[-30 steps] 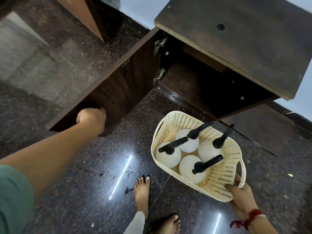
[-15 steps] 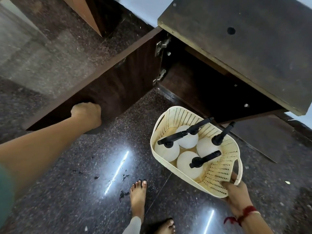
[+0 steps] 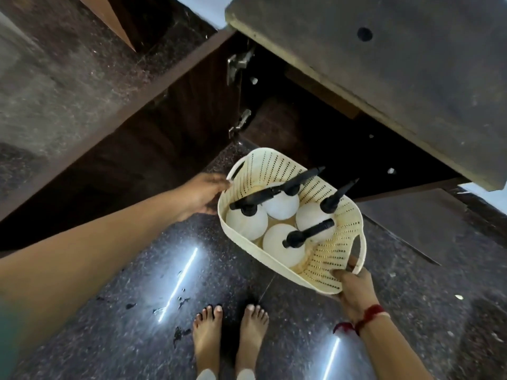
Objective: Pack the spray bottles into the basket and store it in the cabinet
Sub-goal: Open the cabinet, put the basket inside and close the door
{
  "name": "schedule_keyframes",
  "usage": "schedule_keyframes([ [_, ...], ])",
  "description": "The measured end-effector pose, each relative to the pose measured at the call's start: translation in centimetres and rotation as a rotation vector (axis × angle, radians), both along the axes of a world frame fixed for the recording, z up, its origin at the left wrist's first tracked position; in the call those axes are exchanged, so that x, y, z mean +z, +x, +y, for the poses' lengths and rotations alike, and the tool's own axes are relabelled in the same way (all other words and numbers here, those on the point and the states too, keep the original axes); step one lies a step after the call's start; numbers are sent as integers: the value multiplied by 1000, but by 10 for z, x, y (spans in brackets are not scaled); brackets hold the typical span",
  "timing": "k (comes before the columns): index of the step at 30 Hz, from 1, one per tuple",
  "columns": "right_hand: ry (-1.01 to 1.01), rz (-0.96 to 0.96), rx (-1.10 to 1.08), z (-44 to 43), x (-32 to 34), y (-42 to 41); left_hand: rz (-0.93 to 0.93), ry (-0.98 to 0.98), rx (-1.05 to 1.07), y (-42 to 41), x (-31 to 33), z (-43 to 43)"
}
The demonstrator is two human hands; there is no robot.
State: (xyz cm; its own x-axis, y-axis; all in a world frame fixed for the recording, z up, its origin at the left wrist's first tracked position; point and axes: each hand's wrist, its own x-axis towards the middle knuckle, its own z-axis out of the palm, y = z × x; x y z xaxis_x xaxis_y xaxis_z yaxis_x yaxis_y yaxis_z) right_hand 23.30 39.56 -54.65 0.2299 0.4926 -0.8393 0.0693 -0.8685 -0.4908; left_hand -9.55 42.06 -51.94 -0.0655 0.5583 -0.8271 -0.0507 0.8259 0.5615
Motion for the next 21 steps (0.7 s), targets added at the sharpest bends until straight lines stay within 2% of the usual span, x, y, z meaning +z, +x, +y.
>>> schedule_keyframes([
  [6,40,15,43,45,-45,-10,301,105,-90,8,-47,42],
  [11,100,19,51,80,-90,-18,354,219,-138,-3,-83,76],
  [16,243,38,70,131,-118,-30,422,337,-98,-13,-108,112],
  [21,277,40,90,164,-136,-37,497,360,-108,-18,-131,139],
])
